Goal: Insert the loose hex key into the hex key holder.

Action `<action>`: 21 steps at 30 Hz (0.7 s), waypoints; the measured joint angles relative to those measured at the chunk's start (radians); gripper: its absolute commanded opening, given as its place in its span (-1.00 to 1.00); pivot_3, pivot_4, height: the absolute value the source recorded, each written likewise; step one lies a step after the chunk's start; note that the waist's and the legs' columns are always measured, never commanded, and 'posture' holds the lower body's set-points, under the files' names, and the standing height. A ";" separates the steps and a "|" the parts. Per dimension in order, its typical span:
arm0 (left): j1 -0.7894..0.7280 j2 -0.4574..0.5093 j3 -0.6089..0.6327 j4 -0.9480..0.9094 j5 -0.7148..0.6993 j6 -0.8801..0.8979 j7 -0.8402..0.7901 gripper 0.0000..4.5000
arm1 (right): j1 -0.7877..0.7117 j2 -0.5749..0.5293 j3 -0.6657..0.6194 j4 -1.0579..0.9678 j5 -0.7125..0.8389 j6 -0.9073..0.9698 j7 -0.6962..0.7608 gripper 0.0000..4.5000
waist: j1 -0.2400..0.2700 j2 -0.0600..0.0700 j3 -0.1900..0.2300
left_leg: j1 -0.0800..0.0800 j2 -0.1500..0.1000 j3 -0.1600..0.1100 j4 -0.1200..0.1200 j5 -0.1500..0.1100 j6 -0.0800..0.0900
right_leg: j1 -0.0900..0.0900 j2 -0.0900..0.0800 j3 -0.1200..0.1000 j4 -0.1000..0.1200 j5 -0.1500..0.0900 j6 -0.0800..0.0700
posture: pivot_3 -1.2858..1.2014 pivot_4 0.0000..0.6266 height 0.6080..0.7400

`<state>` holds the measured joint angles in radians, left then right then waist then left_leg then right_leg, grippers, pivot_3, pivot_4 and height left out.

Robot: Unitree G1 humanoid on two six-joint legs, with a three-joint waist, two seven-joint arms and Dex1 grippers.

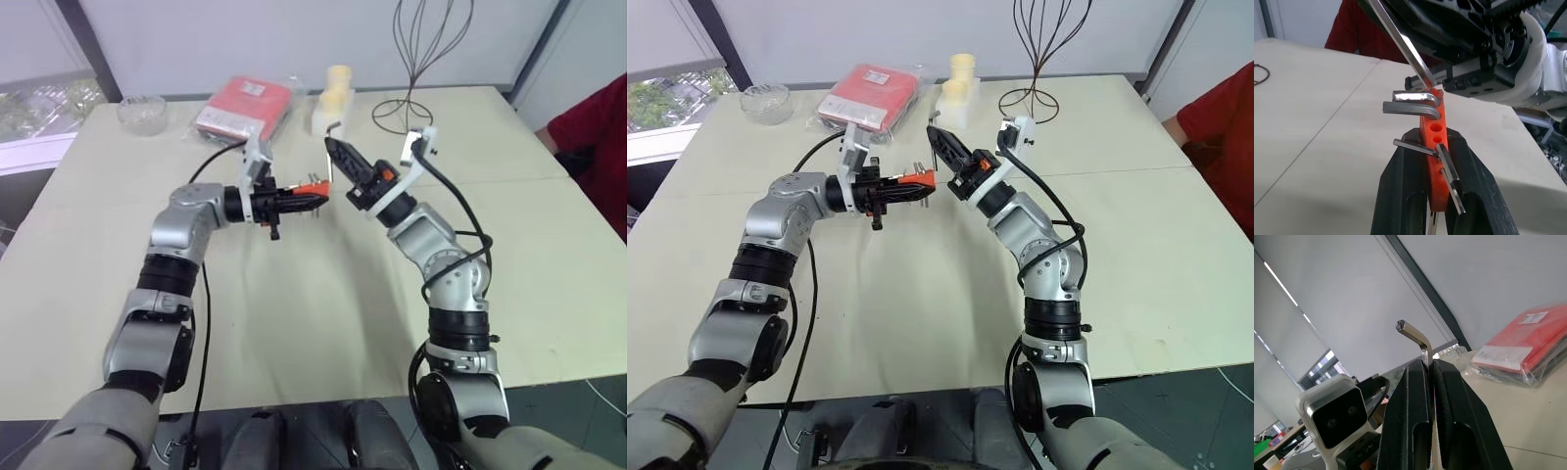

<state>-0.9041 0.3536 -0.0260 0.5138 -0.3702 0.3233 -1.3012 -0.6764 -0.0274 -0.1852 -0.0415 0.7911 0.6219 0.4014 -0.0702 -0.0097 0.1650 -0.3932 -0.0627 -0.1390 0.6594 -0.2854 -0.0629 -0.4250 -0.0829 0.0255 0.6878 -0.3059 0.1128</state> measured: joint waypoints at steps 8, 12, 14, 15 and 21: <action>0.008 -0.005 -0.001 0.025 0.013 -0.012 0.000 -1.00 | 0.000 0.001 0.001 0.000 0.000 0.000 0.000 -0.97 | 0.001 0.000 0.000 | 0.000 0.000 0.000 0.000 0.000 0.000 | 0.000 0.000 0.000 0.000 0.000 0.000 | 0.03 -0.52 1.00; 0.001 -0.014 0.000 0.024 0.010 -0.007 0.002 -1.00 | 0.000 0.005 0.005 0.000 0.000 0.000 0.000 -0.97 | 0.000 0.000 0.000 | 0.000 0.000 0.000 0.000 0.000 0.000 | 0.000 0.000 0.000 0.000 0.000 0.000 | 0.03 -0.52 1.00; -0.001 -0.015 0.000 0.020 0.009 -0.006 0.002 -1.00 | 0.000 0.006 0.006 0.000 0.000 0.000 0.000 -0.97 | 0.000 0.000 0.000 | 0.000 0.000 0.000 0.000 0.000 0.000 | 0.000 0.000 0.000 0.000 0.000 0.000 | 0.03 -0.52 1.00; -0.001 -0.016 0.001 0.017 0.008 -0.004 0.002 -1.00 | 0.000 0.006 0.006 0.000 0.000 0.000 0.000 -0.97 | 0.000 0.000 0.000 | 0.000 0.000 0.000 0.000 0.000 0.000 | 0.000 0.000 0.000 0.000 0.000 0.000 | 0.03 -0.52 1.00; -0.013 -0.019 0.012 0.005 -0.026 0.044 0.011 -1.00 | 0.000 0.007 0.010 0.000 0.000 -0.008 0.000 -0.97 | 0.000 0.000 0.000 | 0.000 0.000 0.000 0.000 0.000 0.000 | 0.000 0.000 0.000 0.000 0.000 0.000 | 0.03 -0.52 1.00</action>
<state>-0.9169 0.3348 -0.0142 0.5190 -0.3961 0.3673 -1.2904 -0.6764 -0.0202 -0.1754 -0.0415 0.7909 0.6136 0.4014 -0.0704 -0.0097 0.1650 -0.3933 -0.0627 -0.1390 0.6595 -0.2855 -0.0628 -0.4250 -0.0829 0.0255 0.6878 -0.3059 0.1127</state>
